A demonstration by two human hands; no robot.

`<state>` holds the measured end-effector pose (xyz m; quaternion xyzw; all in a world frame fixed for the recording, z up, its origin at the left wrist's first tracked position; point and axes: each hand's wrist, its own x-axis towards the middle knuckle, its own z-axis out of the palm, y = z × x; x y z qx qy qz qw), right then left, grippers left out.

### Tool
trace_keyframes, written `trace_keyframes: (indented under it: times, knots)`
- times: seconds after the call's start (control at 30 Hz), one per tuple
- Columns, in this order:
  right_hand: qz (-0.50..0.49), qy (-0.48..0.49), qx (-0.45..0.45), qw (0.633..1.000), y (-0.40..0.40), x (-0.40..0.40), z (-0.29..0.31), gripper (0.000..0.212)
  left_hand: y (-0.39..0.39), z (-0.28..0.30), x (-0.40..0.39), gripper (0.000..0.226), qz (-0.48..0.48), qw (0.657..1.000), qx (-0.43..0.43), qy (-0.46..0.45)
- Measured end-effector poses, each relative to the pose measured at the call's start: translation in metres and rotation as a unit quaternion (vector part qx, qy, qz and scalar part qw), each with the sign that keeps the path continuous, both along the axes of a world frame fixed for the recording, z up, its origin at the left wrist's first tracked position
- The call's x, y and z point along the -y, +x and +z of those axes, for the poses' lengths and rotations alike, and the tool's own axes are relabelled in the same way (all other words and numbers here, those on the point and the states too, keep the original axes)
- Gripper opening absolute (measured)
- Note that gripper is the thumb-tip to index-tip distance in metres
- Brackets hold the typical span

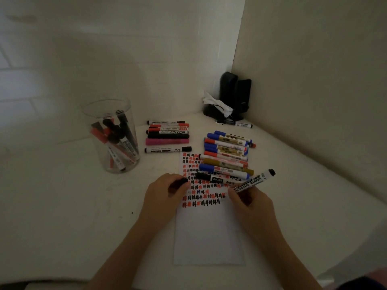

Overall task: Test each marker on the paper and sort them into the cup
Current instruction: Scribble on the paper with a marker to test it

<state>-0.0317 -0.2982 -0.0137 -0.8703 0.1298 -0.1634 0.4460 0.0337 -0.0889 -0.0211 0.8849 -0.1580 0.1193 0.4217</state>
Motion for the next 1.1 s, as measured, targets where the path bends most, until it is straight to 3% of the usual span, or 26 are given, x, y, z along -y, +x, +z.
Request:
trace_keyframes:
  times: [1.1]
  knots:
    - [0.016, -0.031, 0.018, 0.999, -0.004, -0.005, 0.004, 0.009, 0.0, -0.002, 0.0, 0.025, 0.0, 1.0, -0.003, 0.001]
